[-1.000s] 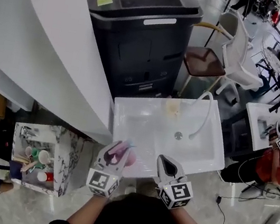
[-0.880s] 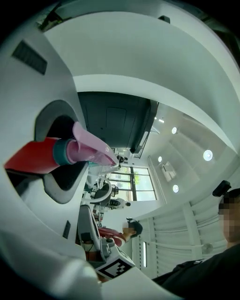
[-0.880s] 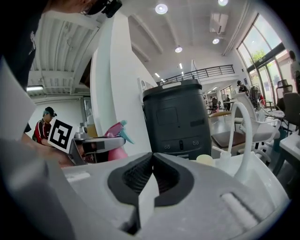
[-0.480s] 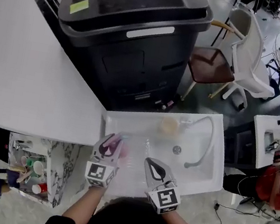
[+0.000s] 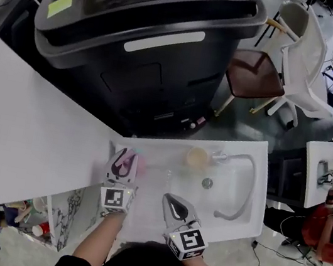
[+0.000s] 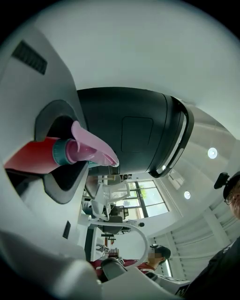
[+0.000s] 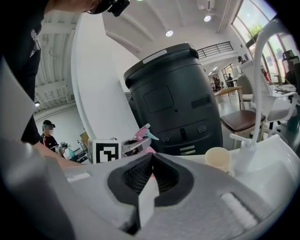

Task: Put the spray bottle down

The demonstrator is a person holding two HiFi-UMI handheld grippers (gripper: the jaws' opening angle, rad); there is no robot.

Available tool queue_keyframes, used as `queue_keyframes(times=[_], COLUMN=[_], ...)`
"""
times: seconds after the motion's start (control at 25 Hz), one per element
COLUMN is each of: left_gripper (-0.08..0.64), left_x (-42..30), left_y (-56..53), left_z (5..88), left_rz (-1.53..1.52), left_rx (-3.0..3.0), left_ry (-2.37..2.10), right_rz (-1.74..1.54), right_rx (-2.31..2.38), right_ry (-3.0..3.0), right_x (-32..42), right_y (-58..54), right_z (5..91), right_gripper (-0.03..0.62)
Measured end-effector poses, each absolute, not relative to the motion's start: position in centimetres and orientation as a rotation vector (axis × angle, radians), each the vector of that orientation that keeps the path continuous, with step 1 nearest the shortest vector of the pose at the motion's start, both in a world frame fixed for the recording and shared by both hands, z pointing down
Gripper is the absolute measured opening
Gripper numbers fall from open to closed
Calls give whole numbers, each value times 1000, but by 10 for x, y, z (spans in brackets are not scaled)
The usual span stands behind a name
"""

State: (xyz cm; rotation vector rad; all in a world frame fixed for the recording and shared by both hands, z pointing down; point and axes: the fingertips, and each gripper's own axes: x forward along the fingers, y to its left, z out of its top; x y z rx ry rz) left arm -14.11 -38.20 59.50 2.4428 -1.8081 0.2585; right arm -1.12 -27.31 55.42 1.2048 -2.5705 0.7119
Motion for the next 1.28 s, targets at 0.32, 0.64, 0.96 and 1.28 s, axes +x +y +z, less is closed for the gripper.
queue_keyframes(times=[0.32,0.64,0.96,1.28], left_gripper=[140,140,173,153], left_x=[-148,-146,-142,-145], left_y=[-411,-411,-404,-405], left_z=[624,632,643,630], left_rz=[265,227,256,155], left_rx=[2428,2478,2449,2382], left_ry=[-1881,-1873,-1812,-1886], right_rz=[725,716,710,727], right_rx=[1197,1174,1171,1187], right_ry=[-2526,-2498,-2508,-2498], right_x=[4,5,0,11], right_y=[-290,-297,-296,-280], right_z=[572,590,587,589], right_gripper=[-2,-2,-2,-2])
